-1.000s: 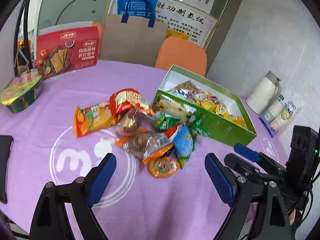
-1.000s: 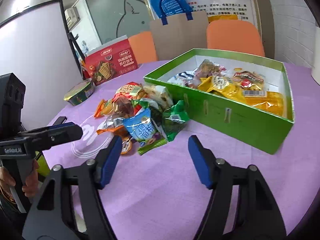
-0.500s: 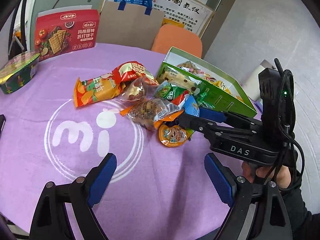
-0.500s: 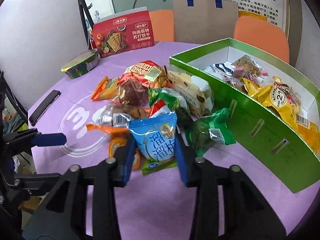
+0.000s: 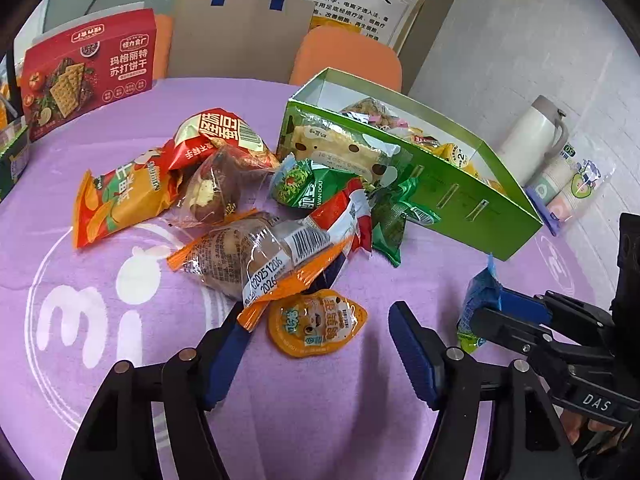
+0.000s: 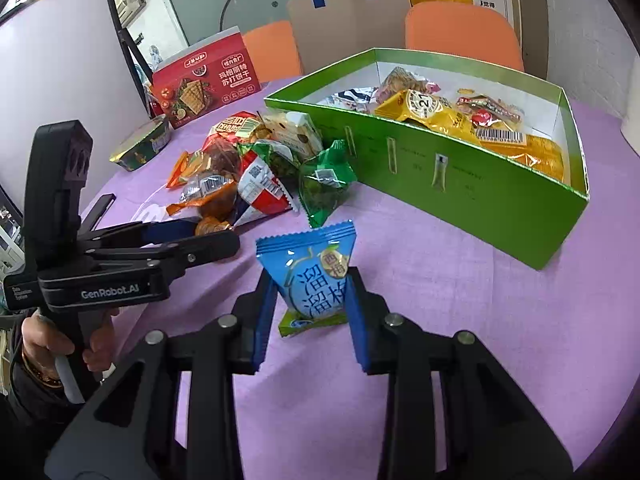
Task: Organize snacks
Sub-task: 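Withdraw both tools to the pile and grasp the blue plum candy pack with the right tool, then grasp the small orange-wrapped snack with the left tool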
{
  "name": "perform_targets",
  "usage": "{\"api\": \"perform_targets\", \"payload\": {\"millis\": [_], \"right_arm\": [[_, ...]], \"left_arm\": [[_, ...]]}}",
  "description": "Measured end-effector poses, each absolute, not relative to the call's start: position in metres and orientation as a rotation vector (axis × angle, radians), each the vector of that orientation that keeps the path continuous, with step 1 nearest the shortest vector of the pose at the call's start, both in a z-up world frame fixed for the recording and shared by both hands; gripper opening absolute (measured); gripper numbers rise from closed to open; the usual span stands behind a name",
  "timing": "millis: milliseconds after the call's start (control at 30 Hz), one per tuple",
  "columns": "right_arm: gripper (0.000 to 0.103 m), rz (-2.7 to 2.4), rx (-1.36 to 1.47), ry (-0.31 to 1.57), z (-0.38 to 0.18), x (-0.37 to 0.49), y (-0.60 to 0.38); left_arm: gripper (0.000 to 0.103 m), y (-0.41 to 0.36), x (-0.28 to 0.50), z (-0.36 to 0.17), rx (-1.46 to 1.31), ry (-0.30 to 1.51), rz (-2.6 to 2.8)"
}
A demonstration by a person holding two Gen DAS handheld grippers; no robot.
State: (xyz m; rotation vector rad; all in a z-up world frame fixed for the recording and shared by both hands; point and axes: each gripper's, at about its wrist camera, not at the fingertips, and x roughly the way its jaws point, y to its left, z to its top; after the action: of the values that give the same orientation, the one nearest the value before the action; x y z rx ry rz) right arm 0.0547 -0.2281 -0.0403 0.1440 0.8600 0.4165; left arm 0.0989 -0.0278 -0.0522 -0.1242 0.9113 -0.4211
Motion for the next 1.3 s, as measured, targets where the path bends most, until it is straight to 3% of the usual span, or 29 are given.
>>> {"api": "perform_targets", "payload": {"millis": [167,533,633,767,800,833,867,900,933,1300], "right_arm": [[0.038,0.425,0.159,0.856,-0.043,0.057,-0.226],[0.042,0.418,0.150,0.887,-0.052,0.067,-0.218],[0.042,0.412,0.133,0.884,-0.054,0.069,-0.214],[0.042,0.410,0.129,0.887,-0.054,0.071,-0.212],[0.041,0.409,0.120,0.884,-0.055,0.071,-0.212],[0.034,0.397,0.101,0.880,-0.055,0.070,-0.211],[0.032,0.394,0.095,0.878,-0.054,0.069,-0.210],[0.031,0.398,0.101,0.879,-0.053,0.068,-0.210],[0.031,0.408,0.114,0.875,-0.052,0.065,-0.211],[0.031,0.395,0.175,0.731,-0.001,0.044,-0.242]], "left_arm": [[0.058,-0.030,0.102,-0.053,-0.094,0.912,-0.407],[0.058,-0.035,0.100,-0.053,-0.073,0.912,-0.411],[0.048,-0.037,0.101,-0.054,-0.045,0.905,-0.405],[0.048,-0.037,0.103,-0.055,-0.038,0.895,-0.408],[0.048,-0.037,0.102,-0.055,-0.036,0.893,-0.407],[0.048,-0.036,0.102,-0.056,-0.033,0.890,-0.407],[0.040,-0.036,0.101,-0.056,-0.025,0.889,-0.395],[0.022,-0.035,0.101,-0.056,-0.025,0.893,-0.390],[0.020,-0.033,0.101,-0.056,-0.049,0.905,-0.410],[0.020,-0.029,0.067,-0.019,-0.075,0.831,-0.516]]}}
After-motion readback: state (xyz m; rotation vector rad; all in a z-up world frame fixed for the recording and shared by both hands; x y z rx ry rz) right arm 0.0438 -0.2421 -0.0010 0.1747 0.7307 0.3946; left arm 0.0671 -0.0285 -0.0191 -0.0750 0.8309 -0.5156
